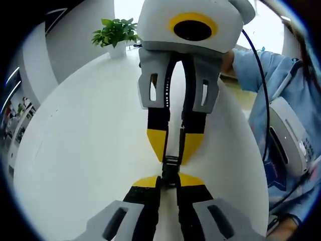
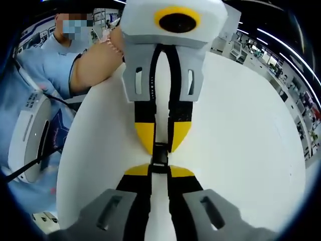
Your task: Snap the two parts of the plastic buckle together until the buckle closes and remains connected.
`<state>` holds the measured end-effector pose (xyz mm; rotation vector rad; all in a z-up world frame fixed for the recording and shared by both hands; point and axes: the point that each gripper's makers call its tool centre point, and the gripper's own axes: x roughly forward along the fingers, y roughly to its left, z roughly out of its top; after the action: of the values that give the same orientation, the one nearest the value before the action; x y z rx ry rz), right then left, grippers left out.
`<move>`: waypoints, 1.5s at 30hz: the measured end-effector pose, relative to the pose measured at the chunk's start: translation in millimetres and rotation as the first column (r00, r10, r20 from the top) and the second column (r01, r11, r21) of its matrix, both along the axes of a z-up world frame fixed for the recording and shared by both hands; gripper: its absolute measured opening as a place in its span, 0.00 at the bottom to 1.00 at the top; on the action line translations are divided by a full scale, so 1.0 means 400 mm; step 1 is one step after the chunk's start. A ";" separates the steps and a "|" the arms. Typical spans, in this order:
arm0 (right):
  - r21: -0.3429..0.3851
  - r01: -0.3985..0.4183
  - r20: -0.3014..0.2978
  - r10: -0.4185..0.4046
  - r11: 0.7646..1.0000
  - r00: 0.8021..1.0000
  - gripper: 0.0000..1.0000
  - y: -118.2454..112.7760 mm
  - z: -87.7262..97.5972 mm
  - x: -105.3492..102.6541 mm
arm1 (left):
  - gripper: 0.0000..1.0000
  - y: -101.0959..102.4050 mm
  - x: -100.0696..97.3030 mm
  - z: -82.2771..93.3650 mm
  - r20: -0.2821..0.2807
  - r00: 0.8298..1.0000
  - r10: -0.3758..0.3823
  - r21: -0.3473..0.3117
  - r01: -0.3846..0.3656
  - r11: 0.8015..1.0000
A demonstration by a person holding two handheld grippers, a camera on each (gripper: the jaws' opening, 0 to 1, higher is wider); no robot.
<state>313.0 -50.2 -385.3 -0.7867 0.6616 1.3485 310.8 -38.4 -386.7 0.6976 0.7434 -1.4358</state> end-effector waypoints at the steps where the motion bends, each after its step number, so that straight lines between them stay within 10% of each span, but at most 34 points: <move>1: -0.001 -0.002 -0.001 0.002 1.000 1.000 0.10 0.000 -0.001 -0.001 | 0.09 -0.001 0.000 0.000 -0.001 1.000 0.000 -0.001 0.000 1.000; 45: 0.011 0.015 0.007 -0.015 1.000 1.000 0.10 0.011 0.013 -0.004 | 0.10 0.012 -0.007 0.008 -0.004 1.000 -0.008 -0.016 0.008 1.000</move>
<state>311.5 -45.7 -380.2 -0.7765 0.6531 1.3338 307.9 -33.5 -383.7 0.6867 0.7325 -1.4491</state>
